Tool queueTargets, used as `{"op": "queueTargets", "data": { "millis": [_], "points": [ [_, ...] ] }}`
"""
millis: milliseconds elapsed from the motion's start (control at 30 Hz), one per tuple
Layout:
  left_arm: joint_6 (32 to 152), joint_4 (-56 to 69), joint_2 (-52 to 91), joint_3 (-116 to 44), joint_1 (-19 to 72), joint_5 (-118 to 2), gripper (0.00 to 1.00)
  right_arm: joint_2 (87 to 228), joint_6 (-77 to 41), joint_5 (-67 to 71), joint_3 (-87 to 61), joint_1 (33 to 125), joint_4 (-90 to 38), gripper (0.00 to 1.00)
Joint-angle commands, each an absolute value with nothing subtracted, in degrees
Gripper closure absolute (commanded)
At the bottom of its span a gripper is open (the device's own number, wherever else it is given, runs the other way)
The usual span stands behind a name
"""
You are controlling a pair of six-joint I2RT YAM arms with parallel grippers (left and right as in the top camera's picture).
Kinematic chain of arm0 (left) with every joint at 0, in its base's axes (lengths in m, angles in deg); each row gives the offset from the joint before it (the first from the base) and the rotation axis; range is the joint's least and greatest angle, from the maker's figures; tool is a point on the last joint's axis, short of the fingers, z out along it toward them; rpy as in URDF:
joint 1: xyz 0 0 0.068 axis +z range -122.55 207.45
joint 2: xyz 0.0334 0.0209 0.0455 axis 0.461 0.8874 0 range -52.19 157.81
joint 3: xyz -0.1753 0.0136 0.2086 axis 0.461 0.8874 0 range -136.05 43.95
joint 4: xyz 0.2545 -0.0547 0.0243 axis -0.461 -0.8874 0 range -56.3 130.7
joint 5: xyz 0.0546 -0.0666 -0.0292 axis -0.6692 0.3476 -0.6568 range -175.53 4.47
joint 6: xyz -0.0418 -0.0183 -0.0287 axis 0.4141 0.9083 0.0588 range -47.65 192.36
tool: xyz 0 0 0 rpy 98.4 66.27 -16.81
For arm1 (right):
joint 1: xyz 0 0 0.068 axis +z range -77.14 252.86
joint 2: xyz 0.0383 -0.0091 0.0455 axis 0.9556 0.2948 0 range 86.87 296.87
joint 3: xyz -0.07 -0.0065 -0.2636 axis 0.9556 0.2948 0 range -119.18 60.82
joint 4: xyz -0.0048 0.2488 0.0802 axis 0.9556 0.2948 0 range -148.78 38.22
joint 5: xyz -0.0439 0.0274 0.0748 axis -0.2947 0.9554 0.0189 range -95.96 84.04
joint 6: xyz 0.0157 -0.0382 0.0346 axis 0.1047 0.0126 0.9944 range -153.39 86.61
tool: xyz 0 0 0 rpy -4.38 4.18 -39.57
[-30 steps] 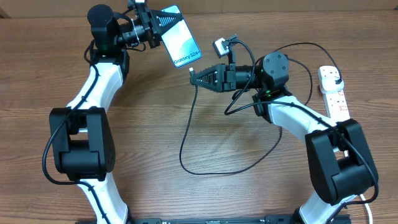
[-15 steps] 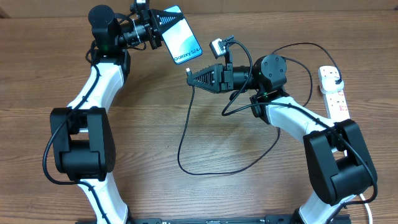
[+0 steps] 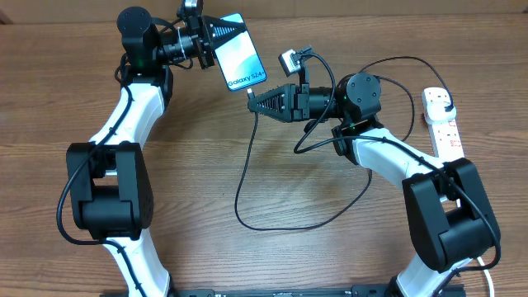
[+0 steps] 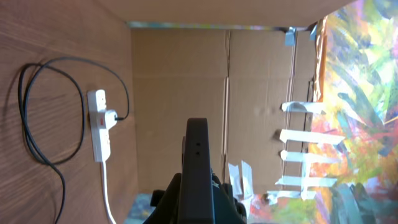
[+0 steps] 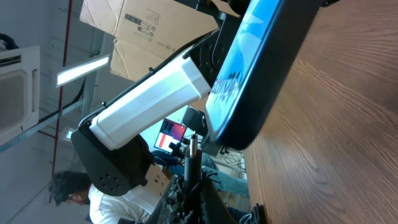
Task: Plug charger to phone and switch on socket
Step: 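Push the connector into the phone's bottom port held by the left gripper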
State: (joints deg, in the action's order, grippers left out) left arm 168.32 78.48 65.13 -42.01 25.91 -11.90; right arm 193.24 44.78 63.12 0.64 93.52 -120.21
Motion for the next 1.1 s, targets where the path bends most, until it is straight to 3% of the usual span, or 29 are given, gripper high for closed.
{"op": "queueTargets", "data": {
  "millis": [0, 1067],
  "points": [
    [170.26, 79.12, 63.73, -42.57, 25.54, -9.61, 0.96, 193.31, 44.36, 62.22, 0.77, 93.37, -120.40, 0.96],
    [169.63, 79.12, 63.73, -42.57, 24.03, -12.65, 0.96, 193.31, 44.36, 60.78, 0.77, 93.43, -118.50, 0.96]
  ]
}}
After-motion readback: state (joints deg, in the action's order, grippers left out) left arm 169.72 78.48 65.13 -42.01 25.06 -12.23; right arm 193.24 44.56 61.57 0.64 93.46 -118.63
